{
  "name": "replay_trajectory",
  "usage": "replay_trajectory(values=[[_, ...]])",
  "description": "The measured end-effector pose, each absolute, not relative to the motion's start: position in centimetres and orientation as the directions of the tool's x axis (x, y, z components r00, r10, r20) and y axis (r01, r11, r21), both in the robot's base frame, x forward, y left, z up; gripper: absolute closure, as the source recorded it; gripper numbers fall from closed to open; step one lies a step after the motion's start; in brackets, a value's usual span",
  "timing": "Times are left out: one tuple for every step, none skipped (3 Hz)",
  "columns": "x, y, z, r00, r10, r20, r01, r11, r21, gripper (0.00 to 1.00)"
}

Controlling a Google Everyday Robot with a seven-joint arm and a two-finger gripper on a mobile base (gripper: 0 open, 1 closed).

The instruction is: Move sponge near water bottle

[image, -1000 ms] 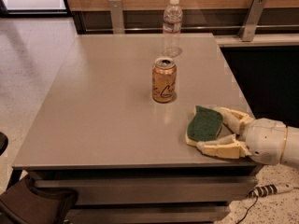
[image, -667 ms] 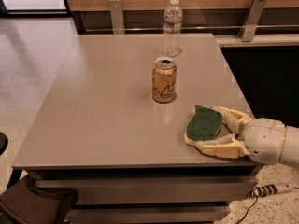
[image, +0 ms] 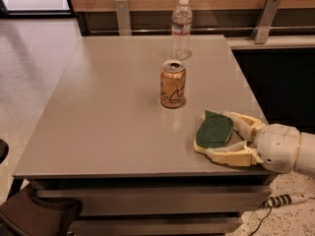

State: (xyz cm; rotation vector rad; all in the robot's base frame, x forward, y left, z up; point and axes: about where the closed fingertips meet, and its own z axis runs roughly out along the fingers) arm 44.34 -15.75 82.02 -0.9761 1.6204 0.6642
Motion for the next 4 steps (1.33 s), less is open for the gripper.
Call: replay_trajectory(values=[[46.0, -16.8, 83.5, -0.063, -0.283, -0.957, -0.853, 0.513, -0.095, 1.00], [49.2, -19.8, 86.9, -0.026, -0.342, -0.939, -0.829, 0.533, -0.171, 1.00], [52.4, -23.0, 89.2, -0.021, -0.375, -0.927, -0.802, 0.559, -0.208, 1.00], [56.7, -26.8, 90.5, -0.042, -0.389, -0.920, -0.795, 0.570, -0.205, 1.00]])
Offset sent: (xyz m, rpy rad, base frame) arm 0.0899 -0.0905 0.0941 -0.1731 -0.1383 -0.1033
